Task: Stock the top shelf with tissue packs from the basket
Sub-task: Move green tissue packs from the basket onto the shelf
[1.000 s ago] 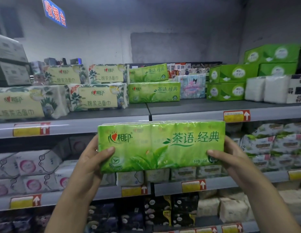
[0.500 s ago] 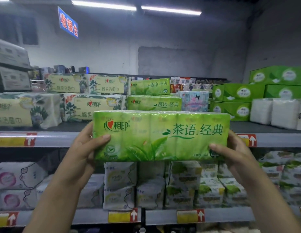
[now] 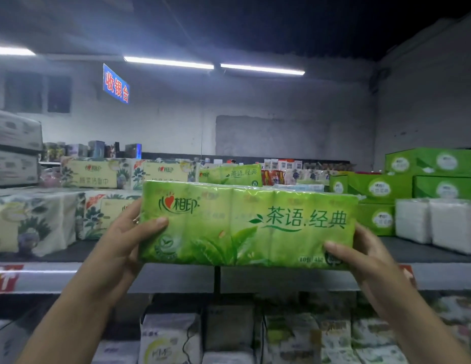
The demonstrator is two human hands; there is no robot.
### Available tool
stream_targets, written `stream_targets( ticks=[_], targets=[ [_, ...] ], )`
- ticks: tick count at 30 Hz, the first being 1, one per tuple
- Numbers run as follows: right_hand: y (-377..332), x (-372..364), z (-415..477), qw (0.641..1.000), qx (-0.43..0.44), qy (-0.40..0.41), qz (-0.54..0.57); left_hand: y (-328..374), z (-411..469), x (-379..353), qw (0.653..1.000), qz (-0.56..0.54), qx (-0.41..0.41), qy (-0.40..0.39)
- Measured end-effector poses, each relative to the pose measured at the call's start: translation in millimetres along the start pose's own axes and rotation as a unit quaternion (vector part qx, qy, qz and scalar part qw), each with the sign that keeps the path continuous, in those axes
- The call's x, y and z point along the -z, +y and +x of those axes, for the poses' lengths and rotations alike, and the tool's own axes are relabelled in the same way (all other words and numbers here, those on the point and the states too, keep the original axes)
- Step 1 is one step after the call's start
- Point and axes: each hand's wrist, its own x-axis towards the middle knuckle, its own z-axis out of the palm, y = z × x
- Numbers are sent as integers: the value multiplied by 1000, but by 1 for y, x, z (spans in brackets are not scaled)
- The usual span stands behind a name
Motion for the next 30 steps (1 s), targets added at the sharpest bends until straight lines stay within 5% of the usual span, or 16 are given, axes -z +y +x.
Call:
stream_targets(
  ticks=[30],
  targets=[
    [-5, -22, 112, 996, 64, 2, 66, 8, 103, 10, 997, 48, -40, -52]
  ],
)
